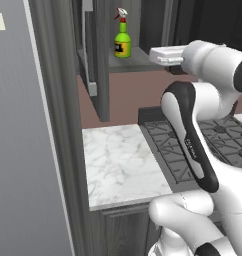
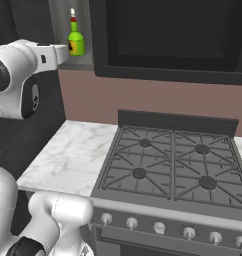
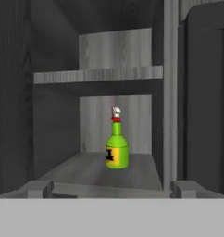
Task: Move the cutting board and knife to the sink. Then move spray from the cabinet to the counter.
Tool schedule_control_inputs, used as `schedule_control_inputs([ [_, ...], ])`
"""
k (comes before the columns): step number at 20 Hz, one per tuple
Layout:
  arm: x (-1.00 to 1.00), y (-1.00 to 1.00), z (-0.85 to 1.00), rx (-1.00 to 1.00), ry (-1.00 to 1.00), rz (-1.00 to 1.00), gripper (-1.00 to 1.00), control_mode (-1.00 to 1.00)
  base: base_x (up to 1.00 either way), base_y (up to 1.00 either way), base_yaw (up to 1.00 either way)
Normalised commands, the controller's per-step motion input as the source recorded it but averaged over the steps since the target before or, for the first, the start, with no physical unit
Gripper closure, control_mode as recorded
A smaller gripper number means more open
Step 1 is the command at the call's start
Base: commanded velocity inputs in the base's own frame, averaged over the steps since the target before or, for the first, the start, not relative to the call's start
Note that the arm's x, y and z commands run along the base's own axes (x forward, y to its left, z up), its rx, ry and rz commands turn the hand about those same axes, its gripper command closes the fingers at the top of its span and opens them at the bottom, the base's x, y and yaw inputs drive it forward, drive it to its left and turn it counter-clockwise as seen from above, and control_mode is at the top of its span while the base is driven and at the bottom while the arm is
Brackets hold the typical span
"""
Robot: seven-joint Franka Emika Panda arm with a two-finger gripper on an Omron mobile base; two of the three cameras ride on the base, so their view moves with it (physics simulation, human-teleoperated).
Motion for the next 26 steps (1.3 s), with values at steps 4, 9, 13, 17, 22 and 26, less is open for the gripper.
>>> schedule_control_inputs([
  [4, 0.25, 0.10, 0.00, 0.00, 0.00, -0.04, -1.00, -1.00, 0.00, 0.00, 0.00],
  [9, 0.27, 0.01, 0.05, 0.00, 0.00, -0.10, -1.00, -1.00, 0.00, 0.00, 0.00],
  [13, 0.24, 0.00, 0.15, 0.00, 0.00, -0.14, -1.00, -1.00, 0.00, 0.00, 0.00],
  [17, 0.16, 0.00, 0.09, 0.00, 0.00, -0.14, -1.00, -1.00, 0.00, 0.00, 0.00],
  [22, 0.06, 0.01, 0.02, 0.00, 0.00, -0.05, -1.00, -1.00, 0.00, 0.00, 0.00],
  [26, 0.07, 0.00, 0.00, 0.00, 0.00, 0.01, -1.00, -1.00, 0.00, 0.00, 0.00],
])
